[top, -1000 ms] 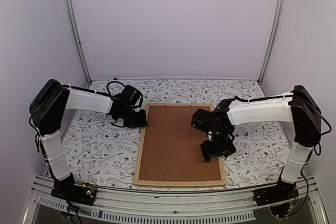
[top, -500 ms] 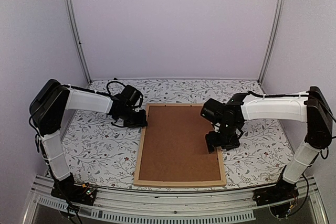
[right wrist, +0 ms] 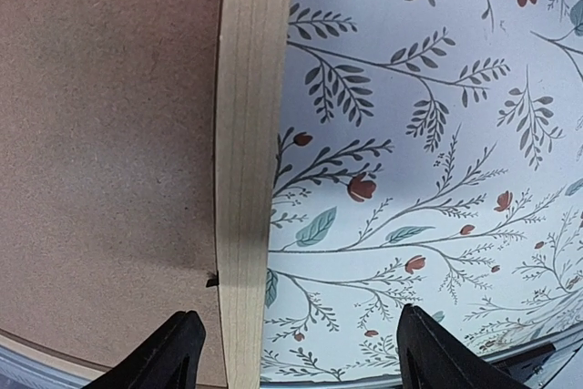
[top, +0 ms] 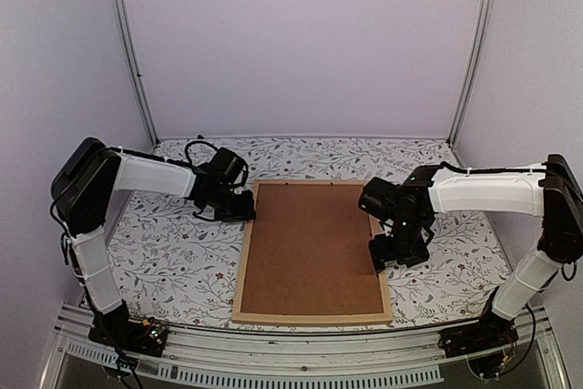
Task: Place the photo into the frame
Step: Press the fastener onto the backboard.
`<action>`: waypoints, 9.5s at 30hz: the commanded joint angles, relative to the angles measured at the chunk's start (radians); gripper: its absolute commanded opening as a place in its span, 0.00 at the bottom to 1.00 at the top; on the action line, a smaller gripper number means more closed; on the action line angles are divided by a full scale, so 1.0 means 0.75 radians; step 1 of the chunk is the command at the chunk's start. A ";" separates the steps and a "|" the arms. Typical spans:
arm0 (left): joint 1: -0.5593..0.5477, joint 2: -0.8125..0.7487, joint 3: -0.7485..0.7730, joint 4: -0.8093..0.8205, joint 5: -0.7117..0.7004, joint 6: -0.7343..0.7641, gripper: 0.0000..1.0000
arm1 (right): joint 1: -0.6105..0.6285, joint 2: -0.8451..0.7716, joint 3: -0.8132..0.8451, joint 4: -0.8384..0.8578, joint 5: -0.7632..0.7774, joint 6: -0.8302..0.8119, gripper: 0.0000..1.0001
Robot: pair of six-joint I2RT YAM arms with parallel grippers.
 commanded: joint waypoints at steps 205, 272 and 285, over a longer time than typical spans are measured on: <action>-0.032 0.042 -0.043 -0.077 0.020 0.064 0.00 | -0.140 0.076 -0.154 0.108 -0.141 -0.172 0.69; -0.028 0.037 -0.068 -0.061 0.023 0.067 0.00 | 0.013 0.291 0.107 -0.139 0.014 -0.075 0.67; -0.028 0.037 -0.073 -0.063 0.020 0.067 0.00 | 0.044 0.351 0.076 -0.069 -0.027 -0.075 0.67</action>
